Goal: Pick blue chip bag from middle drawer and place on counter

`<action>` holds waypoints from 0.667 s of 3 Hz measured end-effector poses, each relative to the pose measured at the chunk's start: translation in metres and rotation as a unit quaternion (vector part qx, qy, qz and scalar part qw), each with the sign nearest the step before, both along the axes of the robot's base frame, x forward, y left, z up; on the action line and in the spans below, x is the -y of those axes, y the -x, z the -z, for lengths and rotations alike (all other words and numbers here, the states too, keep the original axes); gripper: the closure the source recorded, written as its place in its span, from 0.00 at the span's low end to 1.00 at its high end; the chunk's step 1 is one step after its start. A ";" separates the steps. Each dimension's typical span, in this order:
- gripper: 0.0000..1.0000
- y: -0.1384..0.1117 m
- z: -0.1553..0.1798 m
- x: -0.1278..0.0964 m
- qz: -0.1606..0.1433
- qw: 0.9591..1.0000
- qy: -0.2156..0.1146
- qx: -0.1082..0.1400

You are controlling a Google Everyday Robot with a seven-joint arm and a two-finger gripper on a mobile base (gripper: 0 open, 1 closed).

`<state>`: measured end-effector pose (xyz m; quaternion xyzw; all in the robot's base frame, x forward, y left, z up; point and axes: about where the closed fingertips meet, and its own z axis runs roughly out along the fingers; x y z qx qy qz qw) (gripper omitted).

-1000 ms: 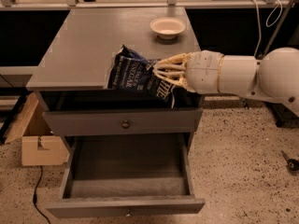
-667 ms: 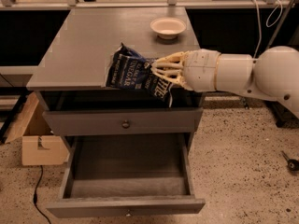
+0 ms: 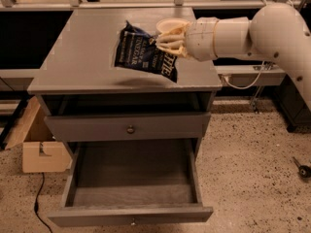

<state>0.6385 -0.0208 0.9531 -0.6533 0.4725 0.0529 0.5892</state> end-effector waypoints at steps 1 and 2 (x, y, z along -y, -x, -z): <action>1.00 -0.038 -0.006 0.003 0.016 1.000 0.008 0.002; 0.73 -0.087 0.015 0.022 0.058 0.998 0.016 -0.033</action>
Offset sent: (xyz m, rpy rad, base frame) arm 0.1221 -0.0432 -0.0276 -0.0443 0.1173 -0.1946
